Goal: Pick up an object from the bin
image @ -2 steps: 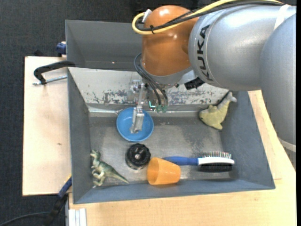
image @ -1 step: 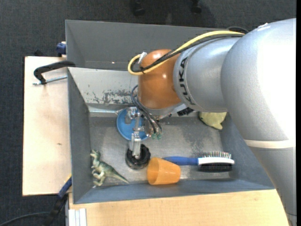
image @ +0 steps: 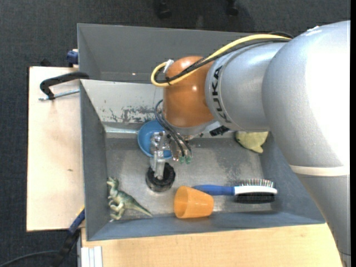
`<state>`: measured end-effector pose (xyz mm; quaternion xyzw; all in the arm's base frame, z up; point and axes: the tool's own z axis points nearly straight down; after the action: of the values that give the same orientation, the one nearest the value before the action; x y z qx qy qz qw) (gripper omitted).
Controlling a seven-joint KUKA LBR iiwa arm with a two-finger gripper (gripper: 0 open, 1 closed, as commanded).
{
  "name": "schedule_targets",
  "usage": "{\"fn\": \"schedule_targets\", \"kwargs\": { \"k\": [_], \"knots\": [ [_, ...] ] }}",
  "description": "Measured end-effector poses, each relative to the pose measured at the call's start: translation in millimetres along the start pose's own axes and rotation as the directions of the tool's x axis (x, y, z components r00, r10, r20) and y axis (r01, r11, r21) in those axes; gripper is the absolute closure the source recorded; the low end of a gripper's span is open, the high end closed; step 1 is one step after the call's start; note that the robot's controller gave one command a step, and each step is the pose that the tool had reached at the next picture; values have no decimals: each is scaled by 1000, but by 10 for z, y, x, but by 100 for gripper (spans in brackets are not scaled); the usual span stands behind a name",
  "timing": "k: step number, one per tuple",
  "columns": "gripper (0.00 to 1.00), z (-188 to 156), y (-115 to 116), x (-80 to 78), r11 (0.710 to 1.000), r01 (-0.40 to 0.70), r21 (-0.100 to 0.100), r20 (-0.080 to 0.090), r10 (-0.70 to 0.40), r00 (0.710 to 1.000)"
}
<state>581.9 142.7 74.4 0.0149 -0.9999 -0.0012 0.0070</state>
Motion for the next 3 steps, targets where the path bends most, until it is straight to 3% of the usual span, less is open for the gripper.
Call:
{"fn": "schedule_targets", "kwargs": {
  "k": [1,2,3],
  "knots": [
    [100,-1160,-213,129,962,274,7,26,-274,961],
    [0,-1130,-210,141,962,274,5,20,-274,962],
    [0,36,199,260,996,-91,-1,13,91,996]
  ]
}}
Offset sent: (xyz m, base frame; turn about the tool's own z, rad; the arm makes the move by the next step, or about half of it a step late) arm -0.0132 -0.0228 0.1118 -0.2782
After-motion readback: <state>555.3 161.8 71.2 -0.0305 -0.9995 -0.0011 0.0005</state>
